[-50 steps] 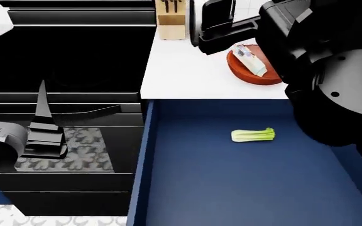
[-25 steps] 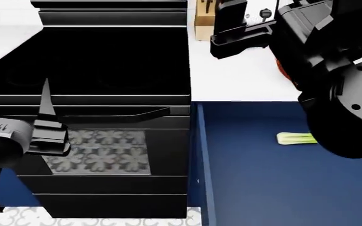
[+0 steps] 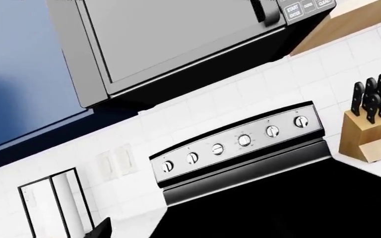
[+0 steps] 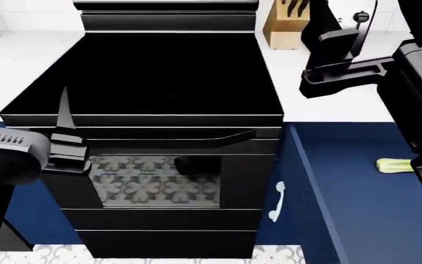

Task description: Place the bar in the bowl and close the drawer.

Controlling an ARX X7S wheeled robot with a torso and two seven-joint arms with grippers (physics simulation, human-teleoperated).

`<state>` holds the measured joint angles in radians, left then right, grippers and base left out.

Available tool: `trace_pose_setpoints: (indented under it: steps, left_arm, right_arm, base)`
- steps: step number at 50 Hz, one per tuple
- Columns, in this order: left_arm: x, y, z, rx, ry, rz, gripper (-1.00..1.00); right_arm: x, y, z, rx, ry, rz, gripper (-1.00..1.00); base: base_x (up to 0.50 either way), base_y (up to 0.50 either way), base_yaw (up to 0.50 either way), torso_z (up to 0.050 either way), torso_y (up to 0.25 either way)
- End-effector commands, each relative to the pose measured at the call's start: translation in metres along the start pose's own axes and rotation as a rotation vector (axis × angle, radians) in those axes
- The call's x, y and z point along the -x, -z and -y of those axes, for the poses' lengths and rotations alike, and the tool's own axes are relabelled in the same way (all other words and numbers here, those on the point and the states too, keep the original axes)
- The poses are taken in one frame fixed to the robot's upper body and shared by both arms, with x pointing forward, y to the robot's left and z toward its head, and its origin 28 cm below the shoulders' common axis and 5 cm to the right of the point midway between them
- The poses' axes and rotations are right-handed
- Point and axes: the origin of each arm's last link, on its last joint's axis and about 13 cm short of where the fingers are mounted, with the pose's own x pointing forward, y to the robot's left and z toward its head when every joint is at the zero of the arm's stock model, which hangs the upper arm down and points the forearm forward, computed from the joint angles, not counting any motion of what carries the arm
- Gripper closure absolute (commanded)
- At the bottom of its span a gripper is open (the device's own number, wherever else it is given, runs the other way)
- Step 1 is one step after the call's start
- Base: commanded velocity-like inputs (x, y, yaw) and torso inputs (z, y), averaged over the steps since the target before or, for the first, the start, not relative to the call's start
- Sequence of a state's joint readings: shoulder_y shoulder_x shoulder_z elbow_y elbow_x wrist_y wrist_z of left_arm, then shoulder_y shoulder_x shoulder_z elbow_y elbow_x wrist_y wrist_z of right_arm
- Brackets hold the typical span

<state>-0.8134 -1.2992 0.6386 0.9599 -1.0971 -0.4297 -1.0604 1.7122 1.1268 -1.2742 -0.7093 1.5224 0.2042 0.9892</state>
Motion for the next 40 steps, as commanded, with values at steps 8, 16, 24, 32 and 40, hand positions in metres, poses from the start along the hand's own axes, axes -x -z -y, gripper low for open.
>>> trace_pose_setpoints:
  steps: [8,16,24,32,40]
  left_arm:
    - [-0.004,-0.002,0.001,0.000,0.007,0.010,-1.00]
    - [-0.005,-0.003,0.000,0.002,0.007,0.015,-1.00]
    - [-0.009,-0.004,-0.001,0.009,0.006,0.020,-1.00]
    - [-0.017,-0.008,-0.002,0.013,0.017,0.038,-1.00]
    - [-0.020,-0.011,-0.001,0.017,0.033,0.051,-1.00]
  right_arm:
    - [0.034,0.002,0.009,-0.004,0.081,-0.010,-1.00]
    - [0.038,-0.001,0.010,0.005,0.091,0.008,-1.00]
    - [0.043,0.001,0.007,0.002,0.108,0.015,-1.00]
    - [0.048,0.001,0.007,-0.006,0.112,0.027,-1.00]
    - [0.053,0.003,0.007,-0.020,0.123,0.028,-1.00]
  base:
    - [0.06,0.50,0.00,0.000,0.000]
    - [0.04,0.25,0.00,0.000,0.000]
    - [0.00,0.00,-0.04,0.000,0.000]
    - [0.00,0.00,-0.45,0.000,0.000]
    - [0.00,0.00,-0.50,0.000,0.000]
